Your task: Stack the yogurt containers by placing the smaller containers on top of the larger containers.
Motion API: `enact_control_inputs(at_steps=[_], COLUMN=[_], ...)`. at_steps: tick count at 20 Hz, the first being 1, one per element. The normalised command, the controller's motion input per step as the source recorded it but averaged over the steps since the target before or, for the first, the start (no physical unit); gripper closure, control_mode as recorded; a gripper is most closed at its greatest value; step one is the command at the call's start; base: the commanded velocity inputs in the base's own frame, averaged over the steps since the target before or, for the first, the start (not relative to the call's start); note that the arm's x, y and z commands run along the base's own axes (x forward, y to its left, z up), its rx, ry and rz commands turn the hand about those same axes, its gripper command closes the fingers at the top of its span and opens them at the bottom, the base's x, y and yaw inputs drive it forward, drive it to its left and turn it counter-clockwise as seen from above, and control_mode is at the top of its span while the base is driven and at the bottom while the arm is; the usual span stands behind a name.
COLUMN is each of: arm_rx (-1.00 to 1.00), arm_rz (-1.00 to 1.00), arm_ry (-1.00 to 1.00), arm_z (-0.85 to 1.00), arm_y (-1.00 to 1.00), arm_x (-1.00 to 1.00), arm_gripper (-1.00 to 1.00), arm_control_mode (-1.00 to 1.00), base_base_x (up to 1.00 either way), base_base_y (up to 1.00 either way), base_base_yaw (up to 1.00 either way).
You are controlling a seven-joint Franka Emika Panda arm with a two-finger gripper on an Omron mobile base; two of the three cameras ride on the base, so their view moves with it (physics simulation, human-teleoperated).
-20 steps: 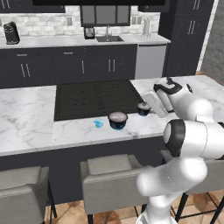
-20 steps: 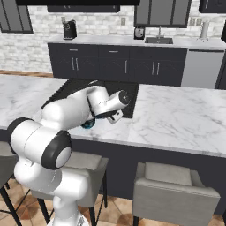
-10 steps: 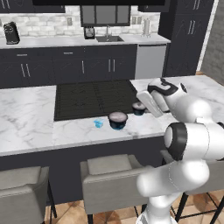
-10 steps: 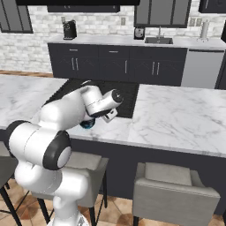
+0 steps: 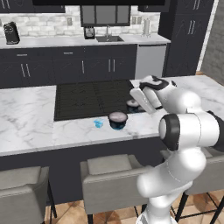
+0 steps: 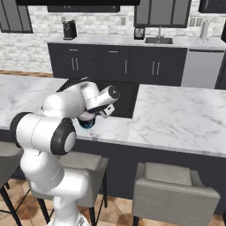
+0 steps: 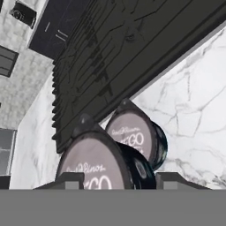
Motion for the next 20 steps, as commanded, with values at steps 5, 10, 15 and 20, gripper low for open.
enact_control_inputs(at_steps=[5,10,15,20], arm_rx=[0.0,0.0,0.0,0.0], arm_rz=[0.0,0.0,0.0,0.0], arm_ry=[0.01,0.02,0.01,0.0], arm_z=[0.0,-0.05,-0.12,-0.16], arm_y=[0.24,0.21,0.17,0.12], arm_x=[0.15,0.04,0.03,0.05], arm_gripper=[1.0,1.0,1.0,1.0], arm_control_mode=[-1.0,-1.0,-1.0,-1.0], base_base_x=[0.0,0.0,0.0,0.0], base_base_y=[0.0,0.0,0.0,0.0], base_base_yaw=[0.0,0.0,0.0,0.0])
